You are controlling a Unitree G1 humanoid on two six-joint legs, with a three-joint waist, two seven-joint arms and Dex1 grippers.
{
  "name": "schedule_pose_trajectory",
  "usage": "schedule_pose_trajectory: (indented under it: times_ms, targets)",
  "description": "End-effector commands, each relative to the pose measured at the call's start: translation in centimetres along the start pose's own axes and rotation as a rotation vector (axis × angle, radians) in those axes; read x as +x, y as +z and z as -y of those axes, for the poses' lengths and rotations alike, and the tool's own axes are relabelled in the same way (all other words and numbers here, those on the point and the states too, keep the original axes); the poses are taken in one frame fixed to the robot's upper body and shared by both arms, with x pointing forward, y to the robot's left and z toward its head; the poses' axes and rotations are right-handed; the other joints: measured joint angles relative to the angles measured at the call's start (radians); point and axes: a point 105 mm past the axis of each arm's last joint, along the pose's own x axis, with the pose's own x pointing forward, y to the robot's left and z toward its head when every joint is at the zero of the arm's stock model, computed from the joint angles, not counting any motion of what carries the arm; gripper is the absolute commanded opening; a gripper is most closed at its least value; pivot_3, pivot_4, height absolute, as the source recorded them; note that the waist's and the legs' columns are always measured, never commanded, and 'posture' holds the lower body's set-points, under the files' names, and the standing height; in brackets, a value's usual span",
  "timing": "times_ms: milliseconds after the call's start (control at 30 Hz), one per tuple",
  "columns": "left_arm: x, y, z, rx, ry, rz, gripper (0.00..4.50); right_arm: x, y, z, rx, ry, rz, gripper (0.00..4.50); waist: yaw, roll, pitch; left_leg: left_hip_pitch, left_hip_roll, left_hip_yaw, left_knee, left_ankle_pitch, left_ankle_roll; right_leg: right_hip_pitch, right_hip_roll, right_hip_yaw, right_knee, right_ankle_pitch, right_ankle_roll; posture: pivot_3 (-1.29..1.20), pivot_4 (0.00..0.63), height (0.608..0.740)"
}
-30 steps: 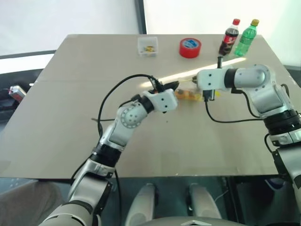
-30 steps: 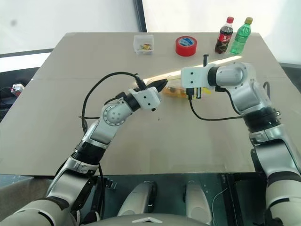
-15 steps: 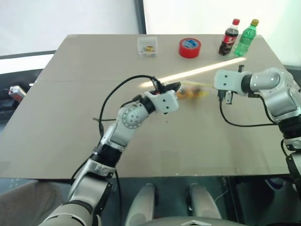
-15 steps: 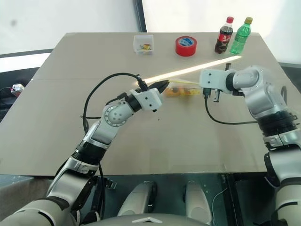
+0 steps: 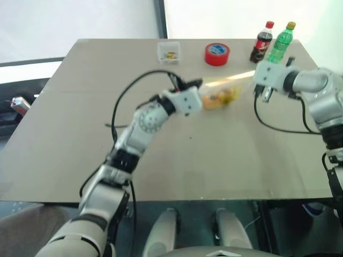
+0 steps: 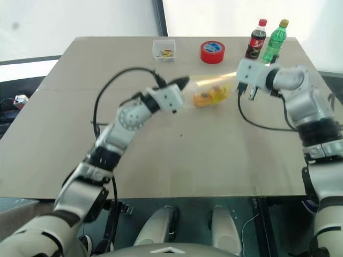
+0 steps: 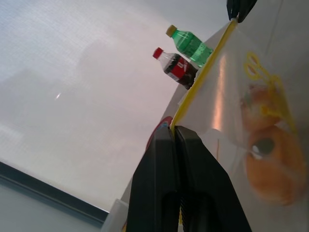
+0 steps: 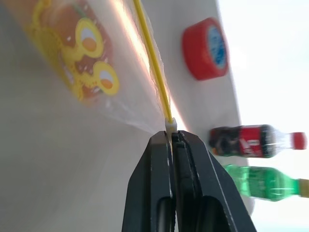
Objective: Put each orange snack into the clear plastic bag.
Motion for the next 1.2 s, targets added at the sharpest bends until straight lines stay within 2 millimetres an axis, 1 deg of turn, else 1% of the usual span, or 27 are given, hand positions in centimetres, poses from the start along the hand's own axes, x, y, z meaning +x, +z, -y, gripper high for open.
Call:
schedule_pose_trajectory:
  times_ms: [33, 67, 133, 167, 233, 333, 367, 433, 533, 600, 667, 700, 767, 833, 867, 900, 967, 1033, 1100, 1133, 1200]
  targets:
    - [-0.1, -0.1, -3.7, 0.037, 0.110, 0.023, 0.00, -2.2, -0.6, 3.7, -0.006, -0.129, -0.025, 0.10, 0.000, 0.000, 0.000, 0.000, 0.000, 0.000, 0.000, 0.000, 0.000, 0.000, 0.000, 0.000, -0.001, 0.000, 0.000, 0.00, 0.150, 0.740]
    - [-0.1, 0.0, -4.0, 0.040, 0.111, 0.029, 0.00, -2.6, -0.4, 4.2, 0.002, -0.141, -0.021, 0.10, 0.000, 0.000, 0.000, 0.000, 0.000, 0.000, -0.001, 0.000, 0.000, 0.000, 0.000, 0.000, -0.002, 0.000, 0.000, 0.00, 0.150, 0.740]
    - [-0.4, -0.1, -3.7, 0.032, 0.093, 0.032, 0.00, -3.3, -0.1, 4.0, 0.017, -0.117, -0.017, 0.10, -0.001, 0.000, 0.000, -0.001, 0.000, 0.001, -0.002, 0.000, 0.000, -0.001, -0.001, 0.001, -0.003, 0.000, 0.000, 0.00, 0.150, 0.740]
    - [-0.7, -0.2, -3.2, 0.025, 0.079, 0.030, 0.00, -3.6, -0.1, 3.7, 0.024, -0.099, -0.017, 0.10, -0.001, 0.000, 0.000, -0.003, 0.000, 0.001, -0.002, 0.000, 0.000, -0.003, -0.001, 0.001, -0.002, 0.000, 0.000, 0.00, 0.150, 0.740]
    - [-1.4, -0.7, -2.1, 0.003, 0.052, 0.015, 0.00, -4.0, -0.2, 2.6, 0.042, -0.057, -0.022, 0.10, -0.001, 0.000, -0.001, -0.012, 0.000, 0.001, 0.000, 0.002, -0.002, -0.011, 0.000, 0.001, 0.000, 0.000, 0.000, 0.00, 0.150, 0.740]
    - [-3.3, -2.4, 1.6, -0.098, -0.072, -0.059, 0.00, -4.9, -0.9, -1.5, 0.098, 0.127, -0.047, 0.10, -0.001, 0.001, -0.001, -0.014, 0.000, 0.001, 0.000, 0.002, -0.004, -0.013, 0.000, 0.001, -0.001, 0.000, 0.000, 0.00, 0.150, 0.740]
    - [-4.1, -3.0, 2.9, -0.123, -0.117, -0.092, 0.00, -5.3, -1.1, -2.6, 0.117, 0.173, -0.054, 0.10, -0.001, 0.001, -0.001, -0.014, 0.000, 0.001, 0.000, 0.002, -0.004, -0.013, 0.000, 0.001, -0.001, 0.000, 0.000, 0.00, 0.150, 0.740]
    - [-6.0, -3.8, 5.3, -0.181, -0.203, -0.143, 0.00, -6.0, -1.5, -4.2, 0.161, 0.217, -0.073, 0.10, -0.003, 0.001, -0.001, -0.014, 0.000, 0.001, 0.001, 0.000, 0.000, -0.013, -0.001, 0.001, 0.000, 0.000, 0.000, 0.00, 0.150, 0.740]
    - [-8.1, -3.5, 7.7, -0.279, -0.268, -0.187, 0.00, -6.3, -2.5, -6.1, 0.252, 0.237, -0.087, 0.10, -0.004, 0.001, -0.001, -0.014, 0.001, 0.001, 0.003, 0.000, 0.001, -0.013, 0.000, 0.001, 0.002, 0.000, 0.000, 0.00, 0.150, 0.740]
    - [-8.9, -2.9, 8.9, -0.351, -0.293, -0.205, 0.00, -6.5, -3.1, -7.6, 0.315, 0.265, -0.090, 0.10, -0.001, 0.001, -0.001, -0.013, 0.001, 0.000, 0.003, 0.000, 0.001, -0.012, 0.000, 0.001, 0.004, 0.000, 0.000, 0.00, 0.150, 0.740]
    - [-9.5, -2.3, 9.8, -0.407, -0.316, -0.228, 0.00, -7.0, -3.8, -9.7, 0.351, 0.330, -0.106, 0.10, 0.003, 0.001, -0.001, -0.011, 0.001, -0.001, 0.005, 0.000, 0.001, -0.010, 0.000, 0.000, 0.005, 0.000, 0.000, 0.00, 0.150, 0.740]
    - [-9.8, -1.9, 10.1, -0.437, -0.323, -0.236, 0.65, -7.3, -4.0, -10.4, 0.372, 0.355, -0.111, 0.32, 0.006, 0.001, -0.001, -0.011, 0.001, -0.001, 0.006, 0.000, 0.001, -0.009, 0.000, 0.000, 0.006, 0.000, 0.000, 0.00, 0.150, 0.740]
    - [-10.3, -1.3, 10.4, -0.476, -0.322, -0.249, 1.25, -7.9, -4.3, -11.2, 0.425, 0.383, -0.116, 0.94, 0.010, 0.001, -0.001, -0.011, 0.001, -0.001, 0.009, 0.000, 0.001, -0.008, 0.000, 0.000, 0.008, 0.000, 0.000, 0.00, 0.150, 0.740]
    - [-10.8, -1.2, 10.3, -0.510, -0.296, -0.275, 2.22, -8.6, -4.4, -11.7, 0.492, 0.418, -0.117, 1.90, 0.011, 0.001, -0.001, -0.010, 0.001, -0.001, 0.012, 0.000, 0.001, -0.008, 0.000, 0.000, 0.010, 0.000, 0.000, 0.00, 0.150, 0.740]
    - [-11.1, -1.2, 10.2, -0.522, -0.283, -0.287, 2.62, -9.0, -4.4, -11.9, 0.513, 0.431, -0.118, 2.35, 0.012, 0.001, -0.001, -0.010, 0.001, 0.000, 0.013, 0.000, 0.001, -0.008, 0.000, 0.000, 0.010, 0.000, 0.000, 0.00, 0.150, 0.740]
    - [-11.3, -1.3, 9.7, -0.555, -0.241, -0.301, 2.95, -9.3, -4.7, -11.9, 0.551, 0.431, -0.122, 2.67, 0.013, 0.001, -0.001, -0.010, 0.002, 0.000, 0.013, 0.000, 0.001, -0.008, 0.000, 0.000, 0.011, 0.000, 0.000, 0.00, 0.150, 0.740]
    - [-12.0, -1.2, 8.3, -0.649, -0.152, -0.320, 2.95, -10.1, -5.3, -11.6, 0.599, 0.430, -0.113, 2.67, 0.015, 0.001, -0.001, -0.007, 0.002, 0.000, 0.013, 0.000, 0.001, -0.006, 0.001, 0.000, 0.012, 0.000, 0.000, 0.00, 0.150, 0.740]
    - [-13.6, -1.4, 7.0, -0.755, -0.075, -0.345, 2.95, -10.7, -5.6, -10.9, 0.647, 0.393, -0.032, 2.67, 0.016, 0.000, -0.001, -0.004, 0.003, 0.000, 0.013, -0.001, 0.001, -0.002, 0.001, 0.000, 0.011, 0.000, 0.000, 0.00, 0.150, 0.740]
    - [-15.5, -1.9, 6.9, -0.834, -0.057, -0.406, 2.95, -11.0, -5.7, -10.1, 0.667, 0.314, 0.083, 2.67, 0.017, 0.001, -0.001, 0.000, 0.003, 0.000, 0.012, -0.001, 0.001, 0.001, 0.001, 0.000, 0.009, 0.000, 0.000, 0.00, 0.150, 0.740]
    - [-16.3, -1.9, 7.1, -0.866, -0.063, -0.433, 2.95, -11.1, -5.8, -9.8, 0.731, 0.291, 0.127, 2.67, 0.016, 0.000, -0.001, 0.004, 0.003, 0.000, 0.012, -0.001, 0.001, 0.005, 0.000, 0.000, 0.009, -0.001, 0.000, 0.00, 0.150, 0.740]
    - [-18.2, -1.3, 7.6, -0.951, -0.090, -0.456, 2.95, -11.6, -6.7, -10.2, 0.783, 0.307, 0.174, 2.67, 0.016, 0.000, -0.001, 0.005, 0.005, 0.000, 0.012, -0.001, 0.001, 0.008, 0.001, 0.000, 0.007, 0.000, 0.000, 0.00, 0.150, 0.740]
